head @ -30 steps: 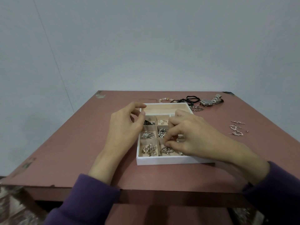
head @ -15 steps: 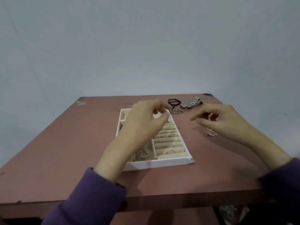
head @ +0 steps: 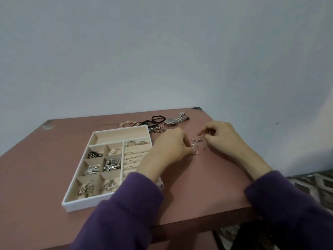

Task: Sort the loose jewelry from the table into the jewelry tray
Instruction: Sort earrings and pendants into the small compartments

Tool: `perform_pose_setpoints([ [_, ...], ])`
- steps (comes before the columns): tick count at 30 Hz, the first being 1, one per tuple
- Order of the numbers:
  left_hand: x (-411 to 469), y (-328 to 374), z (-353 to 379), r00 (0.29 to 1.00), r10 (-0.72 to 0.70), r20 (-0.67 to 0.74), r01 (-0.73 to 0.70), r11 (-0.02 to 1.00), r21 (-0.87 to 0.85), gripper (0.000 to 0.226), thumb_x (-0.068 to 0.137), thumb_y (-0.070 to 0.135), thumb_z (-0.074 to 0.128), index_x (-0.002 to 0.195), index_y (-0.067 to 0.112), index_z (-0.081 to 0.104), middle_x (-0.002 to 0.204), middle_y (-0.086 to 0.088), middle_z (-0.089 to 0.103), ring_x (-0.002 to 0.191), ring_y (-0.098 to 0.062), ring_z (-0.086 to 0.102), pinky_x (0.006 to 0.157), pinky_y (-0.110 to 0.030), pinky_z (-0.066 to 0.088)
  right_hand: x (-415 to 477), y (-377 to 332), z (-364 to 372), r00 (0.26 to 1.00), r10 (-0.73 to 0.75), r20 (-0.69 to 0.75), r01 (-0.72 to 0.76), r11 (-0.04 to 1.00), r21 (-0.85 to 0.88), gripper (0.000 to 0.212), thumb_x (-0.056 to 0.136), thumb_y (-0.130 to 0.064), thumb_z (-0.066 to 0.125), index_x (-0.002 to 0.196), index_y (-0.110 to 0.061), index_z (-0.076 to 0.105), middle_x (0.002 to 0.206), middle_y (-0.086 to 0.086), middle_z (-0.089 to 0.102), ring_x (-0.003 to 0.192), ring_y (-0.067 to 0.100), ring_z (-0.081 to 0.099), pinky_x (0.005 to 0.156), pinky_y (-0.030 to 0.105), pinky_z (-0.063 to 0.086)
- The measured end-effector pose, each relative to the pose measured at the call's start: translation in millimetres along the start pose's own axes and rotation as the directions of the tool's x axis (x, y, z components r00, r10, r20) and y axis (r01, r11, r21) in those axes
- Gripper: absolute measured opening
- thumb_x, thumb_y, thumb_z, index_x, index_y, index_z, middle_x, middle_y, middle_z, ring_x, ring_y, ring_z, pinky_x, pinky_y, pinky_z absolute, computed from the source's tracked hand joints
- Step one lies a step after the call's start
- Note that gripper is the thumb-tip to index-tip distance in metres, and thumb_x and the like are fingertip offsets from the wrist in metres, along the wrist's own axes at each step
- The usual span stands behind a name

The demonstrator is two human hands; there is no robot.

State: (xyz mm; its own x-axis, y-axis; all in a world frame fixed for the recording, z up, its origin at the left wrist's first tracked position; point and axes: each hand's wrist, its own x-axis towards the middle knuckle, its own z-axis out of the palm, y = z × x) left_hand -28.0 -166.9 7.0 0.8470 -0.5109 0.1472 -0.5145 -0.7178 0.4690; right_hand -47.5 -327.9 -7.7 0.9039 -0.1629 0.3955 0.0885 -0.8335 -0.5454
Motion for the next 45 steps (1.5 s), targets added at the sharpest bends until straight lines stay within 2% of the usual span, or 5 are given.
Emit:
perform_pose_setpoints([
  [13, 8.2, -2.3, 3.4, 0.992, -0.11, 0.053, 0.112, 0.993, -0.028, 0.017, 0.073, 0.03, 0.076, 0.084, 0.017, 0.073, 0.096, -0.01, 0.07, 0.094, -0.025, 0.063, 0.078, -0.029, 0.047, 1.0, -3.6, 2.2, 0.995, -0.074, 0.064, 0.075, 0.997, -0.008, 0.027, 0.076, -0.004, 0.055, 0.079, -0.024, 0.072, 0.076, -0.006, 0.06, 0.072, 0.01, 0.052, 0.07, 0.021, 0.041],
  [24, 2.5, -11.7, -6.4, 0.996, -0.033, 0.083, 0.045, 0.99, -0.137, 0.021, 0.072, 0.006, 0.075, 0.081, 0.018, 0.06, 0.088, -0.004, 0.073, 0.059, 0.0, 0.054, 0.058, -0.011, 0.042, -7.3, -10.2, 5.8, 0.937, -0.17, 0.307, 0.208, 0.973, -0.096, 0.031, 0.085, -0.024, 0.06, 0.114, -0.033, 0.065, 0.093, 0.001, 0.052, 0.095, 0.012, 0.036, 0.082, 0.015, 0.025],
  [27, 1.9, -14.3, -9.0, 0.996, -0.033, 0.088, 0.045, 0.99, -0.136, 0.026, 0.07, 0.0, 0.073, 0.078, 0.021, 0.058, 0.087, -0.004, 0.072, 0.066, -0.01, 0.059, 0.07, -0.024, 0.05, -7.7, -11.3, 6.0, 0.931, -0.196, 0.309, 0.233, 0.969, -0.087, 0.026, 0.084, -0.024, 0.063, 0.107, -0.035, 0.069, 0.094, 0.005, 0.052, 0.095, 0.014, 0.036, 0.082, 0.016, 0.026],
  [35, -2.2, -21.4, -11.9, 0.997, -0.03, 0.071, 0.036, 0.996, -0.082, 0.032, 0.072, 0.021, 0.078, 0.101, 0.014, 0.068, 0.084, 0.003, 0.063, 0.073, -0.01, 0.055, 0.069, -0.02, 0.041, -5.0, -9.5, 5.6, 0.93, -0.183, 0.319, 0.218, 0.973, -0.079, 0.013, 0.082, -0.032, 0.067, 0.093, -0.025, 0.069, 0.09, 0.0, 0.048, 0.097, 0.013, 0.037, 0.091, 0.026, 0.034],
  [45, -1.8, -19.9, -13.0, 0.995, -0.011, 0.096, 0.016, 0.998, -0.061, 0.014, 0.074, 0.021, 0.076, 0.087, 0.017, 0.074, 0.067, 0.006, 0.061, 0.057, 0.0, 0.05, 0.052, -0.009, 0.037, -9.3, -13.1, 4.2, 0.929, -0.173, 0.326, 0.186, 0.982, -0.011, 0.017, 0.075, -0.028, 0.069, 0.071, -0.037, 0.056, 0.083, -0.009, 0.052, 0.089, 0.005, 0.04, 0.085, 0.021, 0.032],
])
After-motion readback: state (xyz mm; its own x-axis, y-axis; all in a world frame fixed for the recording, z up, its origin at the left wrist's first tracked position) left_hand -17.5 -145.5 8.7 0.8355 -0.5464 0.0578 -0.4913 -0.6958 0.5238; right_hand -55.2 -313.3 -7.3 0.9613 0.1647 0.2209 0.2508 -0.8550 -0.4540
